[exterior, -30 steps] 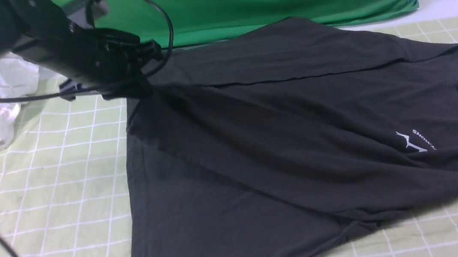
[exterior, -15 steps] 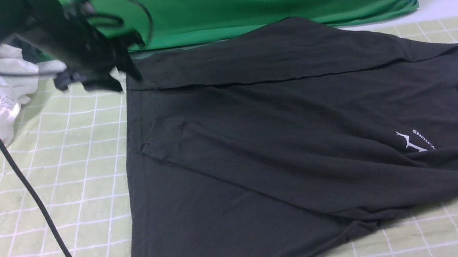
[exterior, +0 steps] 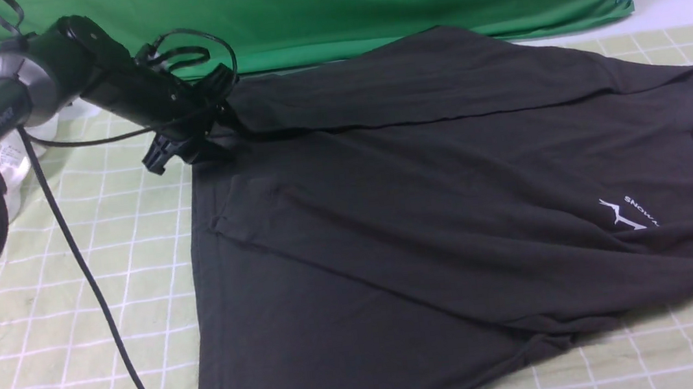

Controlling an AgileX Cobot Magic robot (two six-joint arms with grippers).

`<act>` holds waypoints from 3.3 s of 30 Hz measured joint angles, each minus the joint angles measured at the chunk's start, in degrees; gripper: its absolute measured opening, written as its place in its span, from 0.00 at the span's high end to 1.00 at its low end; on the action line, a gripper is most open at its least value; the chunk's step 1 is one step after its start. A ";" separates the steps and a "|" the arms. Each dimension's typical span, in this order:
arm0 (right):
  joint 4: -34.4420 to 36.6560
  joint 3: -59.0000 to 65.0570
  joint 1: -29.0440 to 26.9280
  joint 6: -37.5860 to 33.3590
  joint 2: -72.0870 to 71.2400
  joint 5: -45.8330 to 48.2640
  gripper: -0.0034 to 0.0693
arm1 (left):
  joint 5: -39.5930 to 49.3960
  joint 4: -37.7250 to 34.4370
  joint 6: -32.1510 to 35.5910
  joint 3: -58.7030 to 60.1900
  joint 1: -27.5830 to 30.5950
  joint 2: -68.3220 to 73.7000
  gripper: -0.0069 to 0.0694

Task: Fold a long-sleeved shirt over a green coffee tablecloth.
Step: 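Grab the top left corner of the dark shirt with the left gripper, then fold the left side of the dark shirt inward over its body with the left gripper, then grasp the near edge of the shirt at its hem and shoulder corners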

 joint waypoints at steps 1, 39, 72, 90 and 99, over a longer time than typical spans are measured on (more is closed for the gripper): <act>0.00 0.00 0.00 0.00 0.00 -0.07 0.63 | -1.33 -0.97 0.00 0.00 0.00 0.20 0.49; 0.00 0.00 0.00 -1.18 0.00 -1.92 0.63 | 9.39 8.06 1.43 11.48 -8.07 -26.71 0.89; 0.11 0.00 0.00 -1.39 0.00 -1.87 0.62 | 18.72 31.36 -4.16 47.50 -14.67 -46.34 0.19; 0.91 0.00 0.00 -1.67 0.15 -2.12 0.62 | -6.59 13.71 4.51 72.80 -17.13 -48.18 0.50; 0.90 3.48 5.69 -4.02 8.35 -2.40 0.62 | -6.94 13.43 11.05 72.91 -17.13 -49.59 0.88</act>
